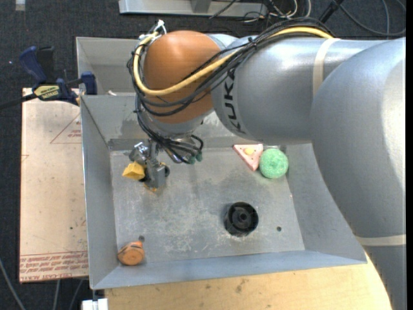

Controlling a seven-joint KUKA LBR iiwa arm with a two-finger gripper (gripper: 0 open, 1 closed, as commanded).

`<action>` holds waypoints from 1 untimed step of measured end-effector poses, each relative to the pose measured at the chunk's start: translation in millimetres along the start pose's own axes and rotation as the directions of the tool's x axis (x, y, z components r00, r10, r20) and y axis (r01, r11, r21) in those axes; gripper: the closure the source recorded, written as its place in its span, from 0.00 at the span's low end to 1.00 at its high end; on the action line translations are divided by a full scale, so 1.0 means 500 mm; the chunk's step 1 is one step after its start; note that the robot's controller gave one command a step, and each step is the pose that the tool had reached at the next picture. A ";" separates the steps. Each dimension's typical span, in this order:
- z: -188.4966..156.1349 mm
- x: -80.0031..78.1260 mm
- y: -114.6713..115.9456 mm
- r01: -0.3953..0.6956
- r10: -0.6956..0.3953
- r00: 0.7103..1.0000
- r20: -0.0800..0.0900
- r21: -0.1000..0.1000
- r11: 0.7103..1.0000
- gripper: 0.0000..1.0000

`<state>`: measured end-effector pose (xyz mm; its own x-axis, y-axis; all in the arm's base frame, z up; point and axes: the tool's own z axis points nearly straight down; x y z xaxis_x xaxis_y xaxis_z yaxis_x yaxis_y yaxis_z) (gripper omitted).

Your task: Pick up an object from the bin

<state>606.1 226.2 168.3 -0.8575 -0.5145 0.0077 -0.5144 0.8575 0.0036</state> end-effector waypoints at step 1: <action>-0.125 -0.019 -0.023 -0.019 0.019 1.000 0.014 0.006 1.000 1.00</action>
Offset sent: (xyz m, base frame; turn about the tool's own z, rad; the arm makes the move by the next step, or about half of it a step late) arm -0.0337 0.0037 0.0962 -0.0212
